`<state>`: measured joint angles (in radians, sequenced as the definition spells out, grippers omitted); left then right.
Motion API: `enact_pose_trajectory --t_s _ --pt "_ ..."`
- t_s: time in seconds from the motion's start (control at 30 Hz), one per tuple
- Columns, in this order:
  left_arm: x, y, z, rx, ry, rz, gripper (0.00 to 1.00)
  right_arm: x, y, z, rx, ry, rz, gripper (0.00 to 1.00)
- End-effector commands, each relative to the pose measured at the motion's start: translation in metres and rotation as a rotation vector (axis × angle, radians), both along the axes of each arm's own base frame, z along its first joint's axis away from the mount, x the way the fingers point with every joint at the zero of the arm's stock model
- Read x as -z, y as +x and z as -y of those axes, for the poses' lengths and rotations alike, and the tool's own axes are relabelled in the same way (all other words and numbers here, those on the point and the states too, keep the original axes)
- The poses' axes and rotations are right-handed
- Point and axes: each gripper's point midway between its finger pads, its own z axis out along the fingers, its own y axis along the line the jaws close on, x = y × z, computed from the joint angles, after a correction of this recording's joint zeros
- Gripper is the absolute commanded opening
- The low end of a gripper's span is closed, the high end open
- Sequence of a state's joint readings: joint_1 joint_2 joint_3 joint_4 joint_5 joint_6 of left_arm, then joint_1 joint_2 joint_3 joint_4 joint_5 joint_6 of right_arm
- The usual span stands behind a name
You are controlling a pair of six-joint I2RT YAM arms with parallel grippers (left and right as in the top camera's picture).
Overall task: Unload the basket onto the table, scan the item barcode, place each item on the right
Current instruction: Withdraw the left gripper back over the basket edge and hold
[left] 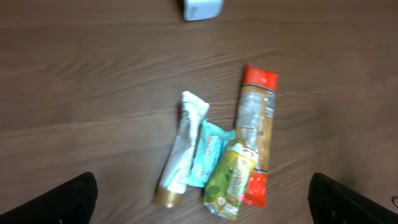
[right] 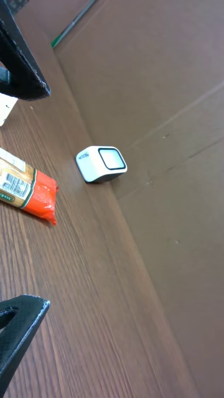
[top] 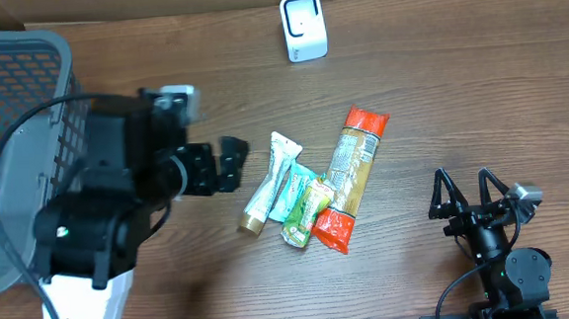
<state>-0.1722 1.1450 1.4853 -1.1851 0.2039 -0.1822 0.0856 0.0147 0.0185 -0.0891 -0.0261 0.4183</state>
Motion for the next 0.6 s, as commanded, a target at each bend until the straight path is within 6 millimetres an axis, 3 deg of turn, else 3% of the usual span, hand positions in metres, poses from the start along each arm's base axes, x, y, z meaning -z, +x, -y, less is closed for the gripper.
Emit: enact_pose_trajectory --t_s 0.0,0.1,0.57 --pt "-0.001 -0.002 -0.023 -0.095 0.015 -0.01 1.0 0.001 0.0 -0.001 -0.006 0.0 0.008 1.0" --pt "0.005 -0.004 -0.031 -0.124 0.04 -0.039 1.0 0.001 0.0 -0.001 -0.006 0.0 0.008 1.0" --pt "0.025 0.005 -0.03 -0.122 0.053 -0.125 1.0 0.001 0.0 -0.001 -0.006 0.0 0.008 1.0"
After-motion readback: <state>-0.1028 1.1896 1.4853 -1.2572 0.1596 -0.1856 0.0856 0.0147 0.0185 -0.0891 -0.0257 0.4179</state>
